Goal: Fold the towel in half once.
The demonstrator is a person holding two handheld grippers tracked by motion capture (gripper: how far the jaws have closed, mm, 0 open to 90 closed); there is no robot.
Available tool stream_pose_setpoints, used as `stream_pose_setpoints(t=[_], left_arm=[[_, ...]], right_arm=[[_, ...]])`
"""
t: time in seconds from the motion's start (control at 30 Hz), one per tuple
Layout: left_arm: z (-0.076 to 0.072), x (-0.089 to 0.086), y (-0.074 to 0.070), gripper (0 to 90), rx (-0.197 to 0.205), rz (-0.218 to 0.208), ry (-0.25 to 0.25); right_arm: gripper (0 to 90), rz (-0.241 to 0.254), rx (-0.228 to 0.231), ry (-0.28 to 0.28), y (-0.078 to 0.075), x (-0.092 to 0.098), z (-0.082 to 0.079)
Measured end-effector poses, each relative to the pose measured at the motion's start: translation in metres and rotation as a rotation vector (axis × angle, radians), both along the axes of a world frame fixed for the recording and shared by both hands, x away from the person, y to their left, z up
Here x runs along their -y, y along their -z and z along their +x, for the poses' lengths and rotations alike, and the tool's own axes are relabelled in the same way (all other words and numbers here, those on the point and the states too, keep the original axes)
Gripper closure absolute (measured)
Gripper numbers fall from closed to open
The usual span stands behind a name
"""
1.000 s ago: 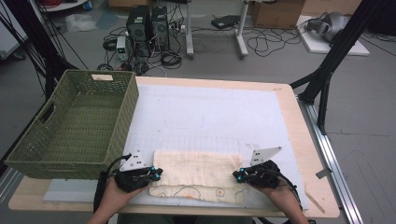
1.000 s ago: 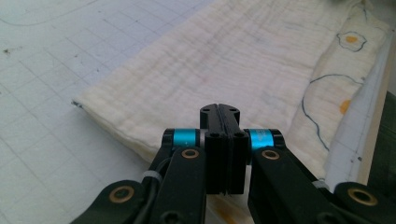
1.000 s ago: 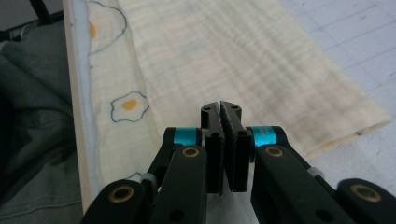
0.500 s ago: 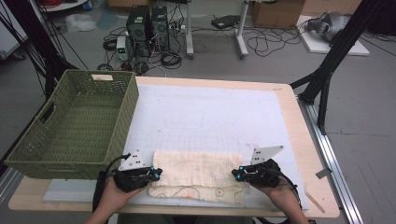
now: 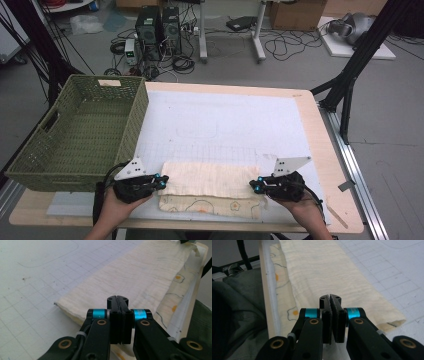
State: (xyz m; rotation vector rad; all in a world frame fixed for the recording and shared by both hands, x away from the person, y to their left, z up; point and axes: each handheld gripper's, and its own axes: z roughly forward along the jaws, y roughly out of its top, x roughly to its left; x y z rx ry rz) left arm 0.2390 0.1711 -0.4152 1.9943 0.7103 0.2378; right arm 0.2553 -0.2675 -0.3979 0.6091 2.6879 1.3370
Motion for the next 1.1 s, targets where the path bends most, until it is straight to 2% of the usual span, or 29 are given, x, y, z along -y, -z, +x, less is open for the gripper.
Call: stream_pose_setpoints(t=[0.17,0.33,0.4,0.47,0.5,0.7,0.73,0.77,0.8,0.87,0.9,0.97,1.03,1.1], left_arm=[[-0.011,-0.003,0.009,88.4,-0.017,0.037,0.020],[-0.014,0.002,0.021,87.8,-0.051,0.070,0.044],[-0.013,0.003,0.021,82.4,-0.051,0.068,0.042],[-0.011,0.004,0.019,78.6,-0.042,0.051,0.031],[-0.006,0.004,0.015,76.6,-0.026,0.033,0.010],[0.015,0.007,0.011,70.4,0.018,0.006,-0.074],[0.015,0.007,0.011,69.8,0.018,0.006,-0.074],[0.021,0.010,0.012,69.8,0.031,0.005,-0.106],[0.021,0.010,0.012,70.0,0.031,0.005,-0.106],[0.031,0.016,0.014,72.9,0.025,0.013,-0.130],[0.031,0.016,0.014,75.0,0.025,0.013,-0.130],[0.039,0.023,0.019,78.7,0.009,0.055,-0.130],[0.040,0.025,0.021,79.3,0.002,0.065,-0.133],[0.044,0.028,0.027,79.8,-0.015,0.101,-0.138]], right_arm=[[88.2,-0.018,-0.016,-0.028,0.006,-0.003,-0.014],[87.6,-0.083,-0.087,-0.053,0.028,-0.008,-0.017],[83.3,-0.080,-0.104,-0.045,0.032,-0.008,-0.015],[78.7,-0.053,-0.094,-0.036,0.028,-0.006,-0.012],[76.8,-0.040,-0.081,-0.026,0.024,-0.004,-0.009],[67.0,0.011,-0.021,0.071,0.008,0.004,0.010],[66.4,0.021,-0.010,0.098,0.007,0.005,0.014],[66.5,0.028,-0.007,0.114,0.007,0.005,0.019],[67.7,0.037,-0.009,0.131,0.006,0.005,0.023],[72.5,0.042,0.009,0.139,0.006,0.002,0.031],[74.5,0.037,0.007,0.143,0.007,-0.001,0.033],[79.1,0.008,-0.007,0.134,0.013,-0.006,0.040],[80.4,-0.038,-0.030,0.129,0.021,-0.010,0.045],[81.1,-0.065,-0.051,0.133,0.029,-0.011,0.048]])
